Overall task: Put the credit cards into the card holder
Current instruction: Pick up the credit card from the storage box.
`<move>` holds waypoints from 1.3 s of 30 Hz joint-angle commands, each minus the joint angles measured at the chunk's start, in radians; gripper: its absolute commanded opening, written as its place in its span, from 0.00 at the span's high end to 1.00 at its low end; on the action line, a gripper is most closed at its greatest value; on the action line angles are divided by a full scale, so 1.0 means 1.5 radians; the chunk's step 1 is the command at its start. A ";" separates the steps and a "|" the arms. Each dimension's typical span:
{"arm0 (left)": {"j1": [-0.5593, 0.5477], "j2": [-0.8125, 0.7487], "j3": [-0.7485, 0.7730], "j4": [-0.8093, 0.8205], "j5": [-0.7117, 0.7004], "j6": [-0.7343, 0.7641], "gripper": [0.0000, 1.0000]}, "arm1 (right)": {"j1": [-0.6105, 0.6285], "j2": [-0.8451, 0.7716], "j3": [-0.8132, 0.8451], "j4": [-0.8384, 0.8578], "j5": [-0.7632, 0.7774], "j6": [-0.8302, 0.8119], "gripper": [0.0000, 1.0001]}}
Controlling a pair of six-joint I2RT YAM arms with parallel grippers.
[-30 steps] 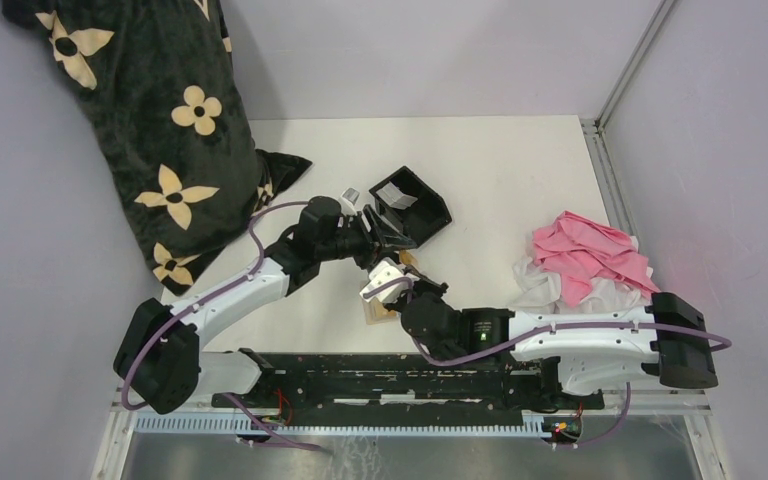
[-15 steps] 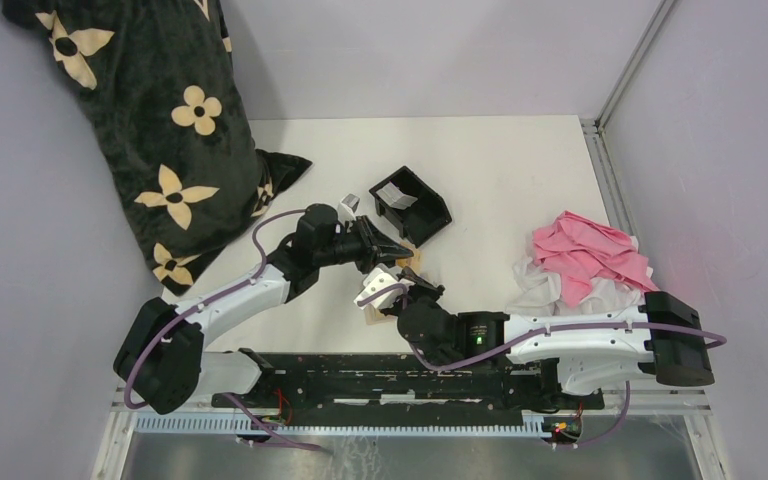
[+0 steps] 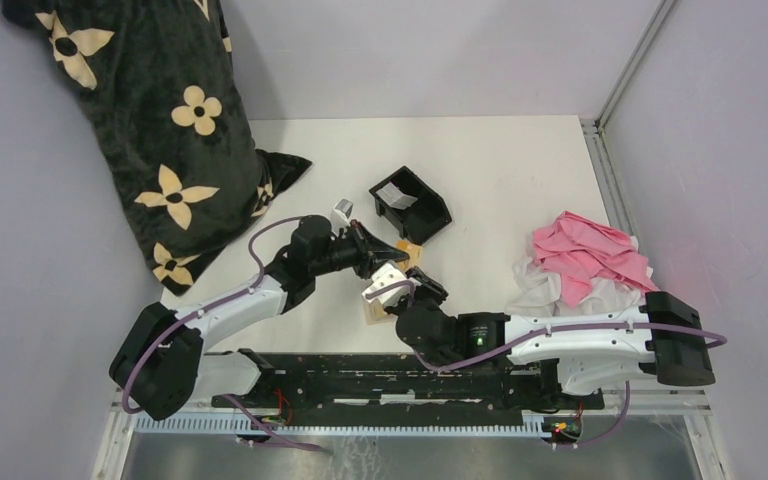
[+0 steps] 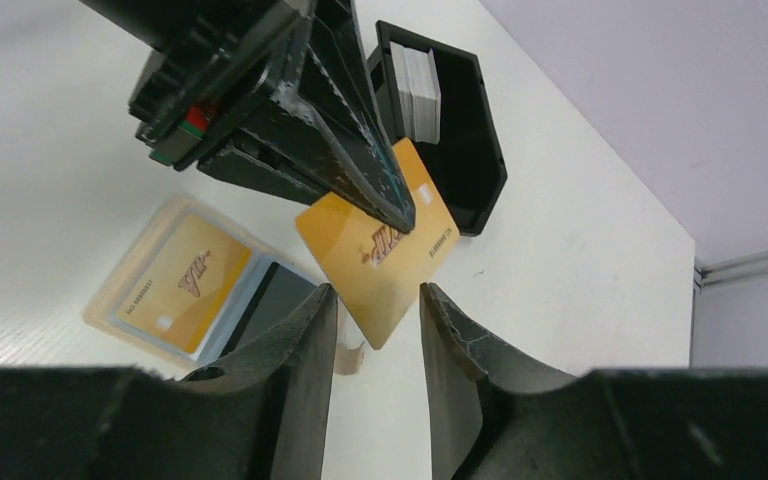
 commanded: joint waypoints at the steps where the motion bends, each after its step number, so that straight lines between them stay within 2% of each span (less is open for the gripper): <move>1: 0.002 -0.037 -0.026 0.081 -0.063 0.016 0.97 | 0.000 -0.030 0.009 -0.040 0.037 0.115 0.57; 9: 0.002 -0.053 -0.065 0.155 -0.145 0.082 0.97 | 0.000 -0.079 -0.017 -0.064 0.030 0.243 0.51; 13: 0.002 -0.060 -0.093 0.215 -0.176 0.115 0.97 | -0.001 -0.137 -0.076 -0.002 0.031 0.293 0.45; 16: 0.002 -0.057 -0.112 0.263 -0.180 0.129 0.97 | -0.007 -0.169 -0.116 0.064 0.025 0.300 0.44; 20: 0.002 -0.040 -0.129 0.329 -0.167 0.136 0.97 | -0.035 -0.191 -0.121 0.083 0.001 0.328 0.44; 26: 0.002 -0.006 -0.153 0.434 -0.136 0.128 0.97 | -0.158 -0.248 -0.138 0.082 -0.173 0.454 0.51; 31: 0.002 0.015 -0.161 0.498 -0.120 0.125 0.97 | -0.261 -0.264 -0.151 0.100 -0.335 0.540 0.52; 39: 0.002 0.044 -0.154 0.546 -0.090 0.113 0.97 | -0.342 -0.229 -0.168 0.159 -0.506 0.628 0.51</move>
